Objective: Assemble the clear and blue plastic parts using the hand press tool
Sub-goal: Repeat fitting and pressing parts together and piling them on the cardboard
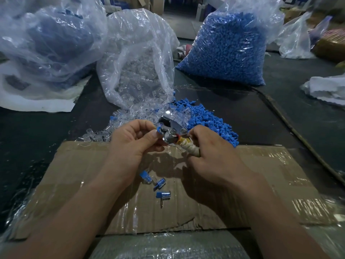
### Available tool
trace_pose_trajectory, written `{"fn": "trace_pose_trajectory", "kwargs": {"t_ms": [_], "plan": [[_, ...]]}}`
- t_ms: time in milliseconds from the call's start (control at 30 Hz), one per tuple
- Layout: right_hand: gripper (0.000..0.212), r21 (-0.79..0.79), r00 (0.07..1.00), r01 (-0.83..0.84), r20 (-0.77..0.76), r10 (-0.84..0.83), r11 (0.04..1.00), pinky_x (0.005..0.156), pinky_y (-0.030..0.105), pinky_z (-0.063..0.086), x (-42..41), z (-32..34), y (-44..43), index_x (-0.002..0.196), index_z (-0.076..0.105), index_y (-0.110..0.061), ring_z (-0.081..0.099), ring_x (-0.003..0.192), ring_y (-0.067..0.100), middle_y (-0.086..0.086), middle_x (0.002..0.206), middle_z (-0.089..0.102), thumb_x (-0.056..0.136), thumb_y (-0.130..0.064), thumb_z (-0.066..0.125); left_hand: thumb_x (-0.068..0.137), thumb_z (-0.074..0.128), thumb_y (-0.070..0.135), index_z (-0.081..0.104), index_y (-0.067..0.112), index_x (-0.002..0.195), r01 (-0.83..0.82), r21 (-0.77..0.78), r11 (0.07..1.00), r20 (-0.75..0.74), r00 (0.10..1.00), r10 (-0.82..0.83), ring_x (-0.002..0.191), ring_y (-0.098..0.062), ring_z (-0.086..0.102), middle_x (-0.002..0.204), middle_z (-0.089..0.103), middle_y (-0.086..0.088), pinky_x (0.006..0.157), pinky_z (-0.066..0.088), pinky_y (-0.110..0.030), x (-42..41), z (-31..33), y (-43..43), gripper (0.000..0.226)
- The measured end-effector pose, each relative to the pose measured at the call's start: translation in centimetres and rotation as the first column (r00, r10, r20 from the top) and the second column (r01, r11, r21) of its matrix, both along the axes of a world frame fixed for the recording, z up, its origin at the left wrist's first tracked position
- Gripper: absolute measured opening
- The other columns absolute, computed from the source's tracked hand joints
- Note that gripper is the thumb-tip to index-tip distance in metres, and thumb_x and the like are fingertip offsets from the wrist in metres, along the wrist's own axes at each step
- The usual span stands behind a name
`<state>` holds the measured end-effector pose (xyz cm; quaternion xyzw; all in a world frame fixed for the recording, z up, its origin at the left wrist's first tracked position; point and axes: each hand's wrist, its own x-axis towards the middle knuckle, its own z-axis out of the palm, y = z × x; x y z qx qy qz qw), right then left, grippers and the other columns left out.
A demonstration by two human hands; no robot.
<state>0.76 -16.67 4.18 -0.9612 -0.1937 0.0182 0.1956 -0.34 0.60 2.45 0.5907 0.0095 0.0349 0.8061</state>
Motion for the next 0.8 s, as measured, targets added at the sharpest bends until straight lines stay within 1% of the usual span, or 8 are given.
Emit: {"fn": "trace_pose_trajectory", "kwargs": {"t_ms": [100,200,367,433,500,667,800], "plan": [[0.021,-0.007,1.0,-0.021,-0.015,0.021,1.0,0.058,0.016,0.023,0.08,0.05,0.05,0.092,0.037,-0.027,0.033,0.071,0.0,-0.014,0.081,0.035,0.082,-0.032,0.054,0.064,0.06,0.01,0.058,0.004,0.077,-0.001,0.023,1.0,0.003,1.0,0.001,0.059,-0.014,0.066,0.065,0.068,-0.006,0.052,0.053,-0.018,-0.09,0.08,0.0,0.015],[0.023,-0.018,0.999,-0.033,-0.02,0.033,0.999,0.057,0.017,0.022,0.05,0.06,0.05,0.088,0.032,-0.03,0.031,0.07,-0.003,-0.017,0.078,0.033,0.082,-0.03,0.054,0.065,0.06,0.009,0.058,0.004,0.077,-0.012,0.044,0.999,0.014,1.0,0.011,0.058,-0.014,0.066,0.065,0.068,-0.005,0.053,0.053,-0.018,-0.16,0.04,0.02,0.013],[0.024,-0.014,1.0,-0.023,-0.02,0.022,1.0,0.056,0.019,0.026,0.21,0.0,0.1,0.079,0.034,-0.033,0.037,0.068,0.0,-0.015,0.076,0.041,0.081,-0.027,0.057,0.067,0.06,0.009,0.059,0.006,0.076,-0.038,0.104,0.994,0.058,0.998,0.032,0.057,-0.014,0.065,0.065,0.068,-0.005,0.053,0.052,-0.018,-0.3,-0.17,-0.3,0.01],[0.026,-0.009,1.0,-0.02,-0.02,0.02,1.0,0.057,0.02,0.028,0.29,-0.08,0.17,0.075,0.034,-0.033,0.039,0.068,0.001,-0.015,0.075,0.043,0.081,-0.027,0.058,0.072,0.06,0.003,0.059,0.007,0.076,-0.05,0.13,0.99,0.075,0.996,0.04,0.058,-0.014,0.065,0.065,0.067,-0.004,0.053,0.052,-0.018,-0.32,-0.29,-0.38,0.005],[0.028,-0.006,1.0,-0.021,-0.018,0.021,1.0,0.057,0.02,0.029,0.37,-0.17,0.23,0.072,0.034,-0.032,0.039,0.068,0.001,-0.015,0.075,0.044,0.081,-0.027,0.059,0.077,0.059,-0.002,0.059,0.008,0.075,-0.066,0.165,0.984,0.093,0.994,0.051,0.058,-0.013,0.065,0.065,0.067,-0.004,0.054,0.052,-0.017,-0.33,-0.42,-0.37,0.01],[0.022,0.013,0.999,-0.02,-0.025,0.02,1.0,0.059,0.022,0.032,0.4,-0.2,0.28,0.075,0.039,-0.031,0.041,0.069,0.001,-0.015,0.075,0.046,0.081,-0.028,0.06,0.079,0.058,-0.002,0.059,0.007,0.076,-0.077,0.201,0.977,0.101,0.993,0.058,0.059,-0.013,0.065,0.066,0.067,-0.006,0.054,0.052,-0.017,-0.47,-0.39,-0.42,0.01],[0.027,0.017,1.0,-0.021,-0.02,0.021,1.0,0.058,0.024,0.032,0.34,-0.2,0.33,0.07,0.036,-0.031,0.041,0.067,0.001,-0.016,0.072,0.045,0.08,-0.028,0.06,0.08,0.057,-0.003,0.058,0.008,0.075,-0.086,0.219,0.972,0.093,0.993,0.067,0.058,-0.013,0.065,0.066,0.067,-0.006,0.053,0.052,-0.017,-0.59,-0.21,-0.48,0.012]]}}
